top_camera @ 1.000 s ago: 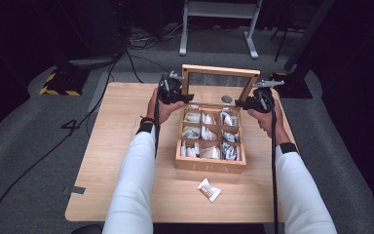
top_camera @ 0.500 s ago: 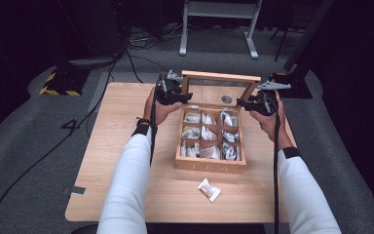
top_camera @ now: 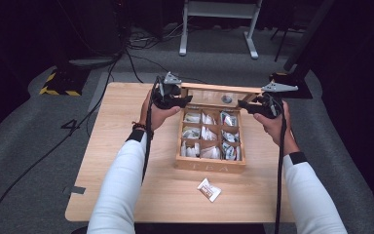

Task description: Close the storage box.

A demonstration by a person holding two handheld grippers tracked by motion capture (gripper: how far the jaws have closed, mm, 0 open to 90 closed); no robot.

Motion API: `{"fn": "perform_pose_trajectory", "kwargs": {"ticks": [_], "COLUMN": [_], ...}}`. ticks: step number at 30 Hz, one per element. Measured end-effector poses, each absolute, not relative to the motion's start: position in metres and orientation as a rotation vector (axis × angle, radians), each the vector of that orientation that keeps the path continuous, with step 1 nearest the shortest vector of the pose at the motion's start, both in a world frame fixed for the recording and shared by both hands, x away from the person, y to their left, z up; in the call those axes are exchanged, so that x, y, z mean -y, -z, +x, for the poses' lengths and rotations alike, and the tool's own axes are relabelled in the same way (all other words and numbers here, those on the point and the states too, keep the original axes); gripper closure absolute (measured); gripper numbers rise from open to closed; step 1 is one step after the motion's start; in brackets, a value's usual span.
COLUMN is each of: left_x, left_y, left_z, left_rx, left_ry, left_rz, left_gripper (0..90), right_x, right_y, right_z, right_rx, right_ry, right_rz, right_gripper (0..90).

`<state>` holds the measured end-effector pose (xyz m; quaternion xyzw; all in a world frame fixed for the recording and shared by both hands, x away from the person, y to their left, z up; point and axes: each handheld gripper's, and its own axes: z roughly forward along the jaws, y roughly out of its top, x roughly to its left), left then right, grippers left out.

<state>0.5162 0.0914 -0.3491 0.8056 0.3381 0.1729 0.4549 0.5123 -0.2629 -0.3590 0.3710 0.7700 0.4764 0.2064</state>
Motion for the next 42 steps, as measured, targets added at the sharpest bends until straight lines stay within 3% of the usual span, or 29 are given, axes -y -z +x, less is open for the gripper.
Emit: {"fn": "perform_pose_trajectory", "kwargs": {"ticks": [13,28,42], "left_x": [-0.096,-0.098,-0.103], "left_y": [0.346,0.349,0.364], "left_z": [0.491,0.47,0.451], "left_rx": [-0.786,-0.771,-0.758], "left_ry": [-0.419,-0.442,-0.424], "left_rz": [2.015,2.063,2.081], "left_gripper": [46.9,35.8,34.2], "right_x": [0.268,0.267,0.273], "right_y": [0.36,0.36,0.37], "right_z": [0.49,0.466,0.446], "right_rx": [-2.164,-2.201,-2.24], "right_ry": [-1.327,-1.3,-1.245], "right_rz": [1.007,0.928,0.885], "right_gripper": [41.9,38.3,36.9]}}
